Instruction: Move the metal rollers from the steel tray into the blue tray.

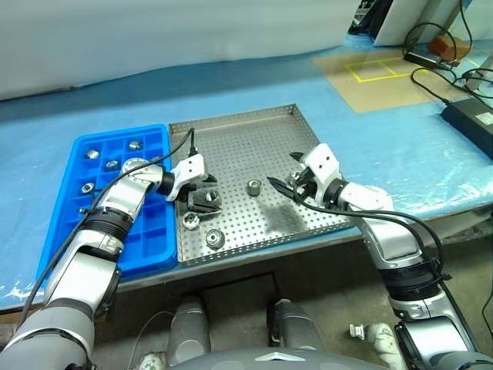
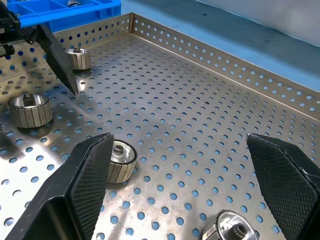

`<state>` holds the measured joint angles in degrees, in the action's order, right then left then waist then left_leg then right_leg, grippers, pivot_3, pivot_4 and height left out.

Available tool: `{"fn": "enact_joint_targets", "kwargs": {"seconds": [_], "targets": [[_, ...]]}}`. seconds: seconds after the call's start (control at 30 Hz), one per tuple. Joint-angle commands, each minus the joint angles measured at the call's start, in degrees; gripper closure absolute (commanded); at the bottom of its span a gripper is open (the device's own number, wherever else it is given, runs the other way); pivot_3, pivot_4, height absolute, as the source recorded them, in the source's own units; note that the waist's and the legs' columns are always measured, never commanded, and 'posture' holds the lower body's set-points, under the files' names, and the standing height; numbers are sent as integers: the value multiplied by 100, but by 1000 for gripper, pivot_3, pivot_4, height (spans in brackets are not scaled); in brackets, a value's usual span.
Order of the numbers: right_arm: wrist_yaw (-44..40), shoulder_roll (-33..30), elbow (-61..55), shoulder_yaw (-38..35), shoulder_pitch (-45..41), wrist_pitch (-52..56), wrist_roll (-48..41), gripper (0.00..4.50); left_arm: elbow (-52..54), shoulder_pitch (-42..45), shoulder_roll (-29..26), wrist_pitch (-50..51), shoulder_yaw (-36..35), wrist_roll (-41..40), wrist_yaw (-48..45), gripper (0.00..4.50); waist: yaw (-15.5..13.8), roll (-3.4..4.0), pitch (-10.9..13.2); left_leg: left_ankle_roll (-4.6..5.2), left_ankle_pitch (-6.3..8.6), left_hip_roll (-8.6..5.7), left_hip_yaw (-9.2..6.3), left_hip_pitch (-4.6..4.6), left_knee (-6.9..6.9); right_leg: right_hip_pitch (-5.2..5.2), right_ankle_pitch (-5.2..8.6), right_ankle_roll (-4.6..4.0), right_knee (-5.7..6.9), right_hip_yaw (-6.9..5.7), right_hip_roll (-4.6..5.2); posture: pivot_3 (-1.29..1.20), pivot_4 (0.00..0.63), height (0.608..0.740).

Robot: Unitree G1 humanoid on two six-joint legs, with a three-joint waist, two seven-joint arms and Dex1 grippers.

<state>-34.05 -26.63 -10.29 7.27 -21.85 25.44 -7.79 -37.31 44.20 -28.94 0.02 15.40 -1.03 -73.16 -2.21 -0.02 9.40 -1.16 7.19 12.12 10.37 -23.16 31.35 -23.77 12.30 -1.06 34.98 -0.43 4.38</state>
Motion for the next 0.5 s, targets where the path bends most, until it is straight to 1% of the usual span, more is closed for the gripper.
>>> {"fn": "enact_joint_targets", "kwargs": {"seconds": [0.03, 0.07, 0.13, 0.17, 0.27, 0.37, 0.43, 0.5], "targets": [[30, -41, -141, -90, -36, -128, 62, 59, -146, -26, 74, -97, 134, 226, 109, 0, -4, 0, 0, 0, 0, -1, 0, 2, 0, 4, 0, 0, 0, 0, 1, -260, 150, 740], [32, -41, -144, -90, -34, -127, 62, 59, -202, -34, 58, -206, 182, 337, 155, 0, -4, 2, -1, 1, 1, -2, 0, 6, 0, 8, 0, 0, -1, 0, 3, -260, 150, 740], [40, -40, -143, -90, -28, -132, 69, 0, -329, -44, 64, -227, 195, 448, 227, 397, -2, 4, -3, 2, 2, -3, 0, 17, 0, 20, 0, 0, -5, 0, 4, -261, 150, 740], [46, -37, -140, -91, -25, -133, 71, 0, -343, -62, 74, -242, 183, 437, 192, 628, 2, 5, -3, 2, 2, -3, 0, 25, 0, 27, 0, 0, -6, 0, 4, -261, 150, 740], [61, -24, -163, -88, -4, -127, 76, 0, -332, -94, 93, -250, 199, 534, 266, 1586, 2, 7, -4, 2, 2, -3, -1, 53, -5, 52, 1, 1, -9, 0, 4, -261, 150, 740], [78, -10, -170, -70, 6, -133, 89, 0, -248, -134, 104, -267, 169, 511, 220, 1586, 3, 12, -7, 2, 2, -4, -1, 57, -6, 54, 1, 2, -9, 1, 4, -260, 150, 740], [86, 2, -175, -63, 11, -136, 97, 0, -148, -179, 106, -226, 142, 438, 106, 1914, 3, 13, -8, 2, 2, -4, -1, 57, -6, 54, 1, 2, -9, 1, 4, -260, 150, 740], [88, 9, -181, -55, 8, -132, 104, 0, -125, -193, 92, -269, 142, 503, 195, 2389, 4, 13, -8, 2, 2, -5, -1, 57, -8, 54, 1, 2, -13, 2, 5, -260, 150, 740]]}}
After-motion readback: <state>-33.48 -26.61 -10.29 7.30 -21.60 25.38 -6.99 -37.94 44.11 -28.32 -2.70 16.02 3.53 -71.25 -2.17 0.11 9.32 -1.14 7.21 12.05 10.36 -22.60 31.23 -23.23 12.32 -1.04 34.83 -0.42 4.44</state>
